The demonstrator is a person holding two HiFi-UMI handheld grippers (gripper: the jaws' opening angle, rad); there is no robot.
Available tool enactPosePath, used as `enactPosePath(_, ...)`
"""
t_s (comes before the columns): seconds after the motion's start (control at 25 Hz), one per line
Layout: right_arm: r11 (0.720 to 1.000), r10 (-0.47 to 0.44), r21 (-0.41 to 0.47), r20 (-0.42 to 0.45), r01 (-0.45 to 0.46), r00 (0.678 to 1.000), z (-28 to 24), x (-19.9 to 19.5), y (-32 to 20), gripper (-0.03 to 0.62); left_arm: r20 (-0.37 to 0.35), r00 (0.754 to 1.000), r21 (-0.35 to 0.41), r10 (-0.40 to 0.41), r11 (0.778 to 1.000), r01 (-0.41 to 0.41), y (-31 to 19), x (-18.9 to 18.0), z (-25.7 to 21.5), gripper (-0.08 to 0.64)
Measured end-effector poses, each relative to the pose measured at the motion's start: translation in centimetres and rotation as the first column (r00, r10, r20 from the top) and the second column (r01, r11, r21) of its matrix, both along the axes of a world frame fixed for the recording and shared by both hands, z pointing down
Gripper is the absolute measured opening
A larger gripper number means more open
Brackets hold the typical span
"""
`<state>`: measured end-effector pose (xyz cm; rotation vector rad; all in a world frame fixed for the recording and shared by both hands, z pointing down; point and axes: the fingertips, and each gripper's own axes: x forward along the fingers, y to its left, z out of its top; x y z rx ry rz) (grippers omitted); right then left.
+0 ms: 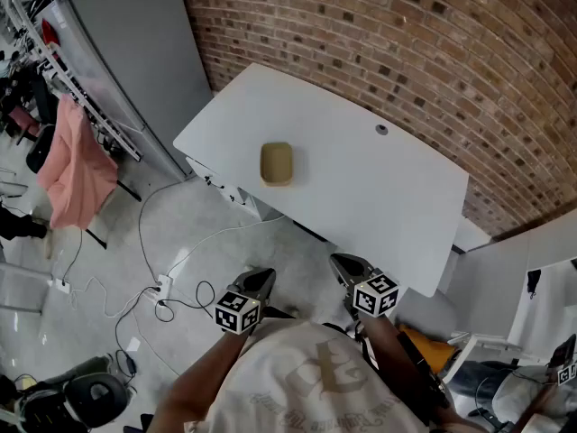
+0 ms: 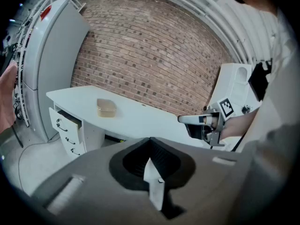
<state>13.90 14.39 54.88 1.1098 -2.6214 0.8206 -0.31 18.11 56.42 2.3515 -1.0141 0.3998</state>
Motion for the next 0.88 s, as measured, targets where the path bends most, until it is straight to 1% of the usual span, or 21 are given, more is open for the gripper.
enactPosePath(0.28, 1.000, -0.017, -0.006, 0.014, 0.017, 1.000, 0.0, 0.7, 1.4, 0.008, 0.010, 1.000, -0.013, 0.000, 1.000, 0.000, 1.0, 1.1, -0.3, 0.003)
enactPosePath(0.44, 1.000, 0.002, -0.020, 0.010, -0.002, 1.000, 0.6, 1.0, 1.4, 0.008, 0.018, 1.000, -0.015, 0.007, 1.000, -0.007, 0.9, 1.1, -0.5, 0.003)
enactPosePath(0.64, 0.999, 0.029, -0.040, 0.002, -0.029, 1.000, 1.5, 0.8, 0.8, 0.008, 0.027, 1.000, -0.031, 0.014, 0.999, -0.013, 0.6, 0.3, 0.2, 0.003)
enactPosePath(0.8, 0.998, 0.045, -0.046, 0.014, -0.044, 0.999, 1.6, 0.2, -0.3, 0.008, 0.020, 1.000, -0.034, 0.017, 0.999, -0.017, -0.5, -0.5, 0.5, 0.003)
enactPosePath(0.88, 0.997, 0.050, -0.051, 0.001, -0.050, 0.999, 1.6, -0.1, -0.9, 0.008, 0.015, 1.000, -0.033, 0.024, 0.999, -0.023, -1.3, -0.8, 0.4, 0.003)
